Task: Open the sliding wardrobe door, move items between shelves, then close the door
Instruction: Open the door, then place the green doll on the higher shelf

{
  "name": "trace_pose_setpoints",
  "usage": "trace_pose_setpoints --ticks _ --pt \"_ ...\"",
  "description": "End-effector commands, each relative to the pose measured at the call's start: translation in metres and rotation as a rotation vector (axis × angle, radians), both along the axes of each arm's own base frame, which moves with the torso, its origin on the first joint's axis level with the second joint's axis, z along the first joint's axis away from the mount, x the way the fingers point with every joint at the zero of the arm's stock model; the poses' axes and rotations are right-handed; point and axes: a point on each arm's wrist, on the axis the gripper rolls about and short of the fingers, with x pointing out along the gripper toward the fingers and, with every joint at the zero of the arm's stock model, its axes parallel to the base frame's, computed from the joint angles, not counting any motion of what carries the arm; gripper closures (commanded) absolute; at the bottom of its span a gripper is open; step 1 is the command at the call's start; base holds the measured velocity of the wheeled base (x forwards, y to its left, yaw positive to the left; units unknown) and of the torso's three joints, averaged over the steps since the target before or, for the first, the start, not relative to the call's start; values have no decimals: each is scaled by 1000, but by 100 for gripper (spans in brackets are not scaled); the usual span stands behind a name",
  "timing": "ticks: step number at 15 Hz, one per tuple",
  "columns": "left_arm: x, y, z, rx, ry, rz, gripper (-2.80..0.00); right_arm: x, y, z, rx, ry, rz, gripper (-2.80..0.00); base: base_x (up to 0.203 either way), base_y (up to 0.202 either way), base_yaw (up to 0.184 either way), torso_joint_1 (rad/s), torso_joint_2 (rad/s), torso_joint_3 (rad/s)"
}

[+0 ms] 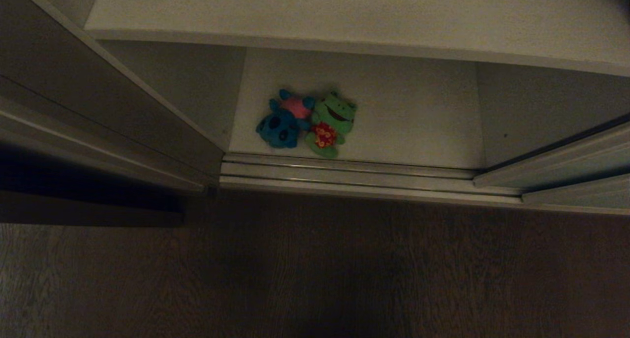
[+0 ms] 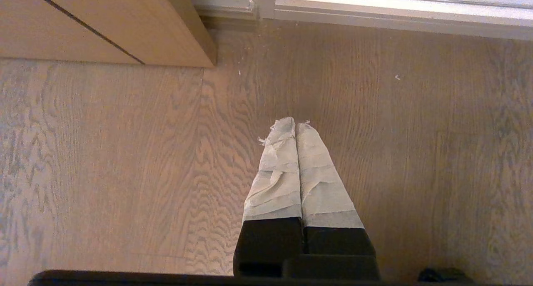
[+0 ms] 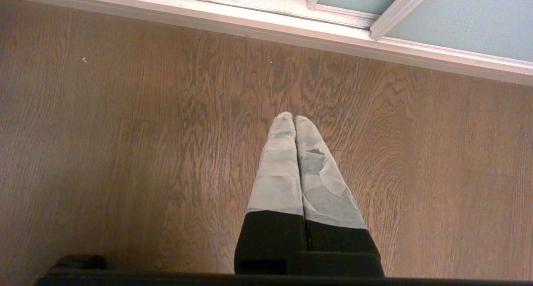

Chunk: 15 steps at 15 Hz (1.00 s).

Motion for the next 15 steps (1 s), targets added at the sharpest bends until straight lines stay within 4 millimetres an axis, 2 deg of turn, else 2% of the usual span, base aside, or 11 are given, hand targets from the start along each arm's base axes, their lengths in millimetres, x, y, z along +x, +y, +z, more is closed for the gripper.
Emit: trace_pose_setpoints --ticks 1,6,11,15 --pt "0 0 0 -3 -1 0 0 0 0 0 -1 -1 1 0 0 0 0 0 0 0" --pt "0 0 0 -3 -2 -1 0 0 0 0 -1 0 1 0 14 0 -1 0 0 1" --pt "0 0 0 7 0 -1 0 0 0 0 -1 0 1 0 156 0 1 3 2 0" --pt "0 0 0 44 2 -4 0 0 0 0 -1 -1 1 0 0 0 0 0 0 0"
